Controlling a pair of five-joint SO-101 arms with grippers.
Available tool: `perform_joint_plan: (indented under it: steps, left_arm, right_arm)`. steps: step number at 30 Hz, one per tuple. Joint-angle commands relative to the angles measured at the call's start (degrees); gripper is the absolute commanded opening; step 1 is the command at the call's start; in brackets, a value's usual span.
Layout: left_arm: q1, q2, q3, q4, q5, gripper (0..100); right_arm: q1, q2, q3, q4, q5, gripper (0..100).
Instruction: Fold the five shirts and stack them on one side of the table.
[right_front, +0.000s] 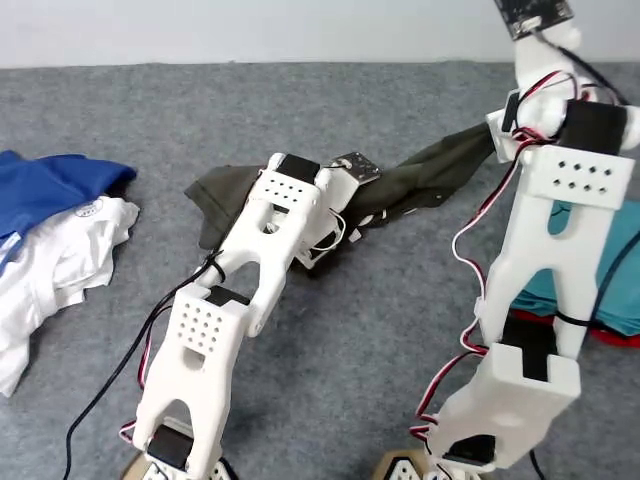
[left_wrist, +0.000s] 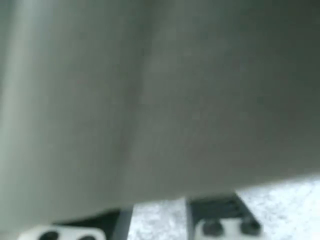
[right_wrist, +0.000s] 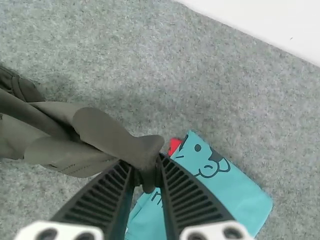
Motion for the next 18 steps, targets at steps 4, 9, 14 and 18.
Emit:
perform_joint_plan:
  steps: [4,9,14,18]
  left_arm:
    - [-1.05,-5.36,-8.22,6.86,-3.78,1]
    - [-5.01,-15.38,-9.27,7.12,-3.69,1]
    - [-10.37,-29.45,-9.63,7.03,-3.60,1]
    - [-14.42,-40.62,-9.71,6.15,-3.87,1]
  right_arm:
    - [0.66,-1.01,-0.44,-0.57,0.53,0.9]
    - [0.75,-1.01,-3.25,2.95,0.53,0.9]
    - [0.84,-1.01,-12.75,7.96,0.53,0.9]
    - [0.84,-1.01,-23.91,9.63,0.53,0.9]
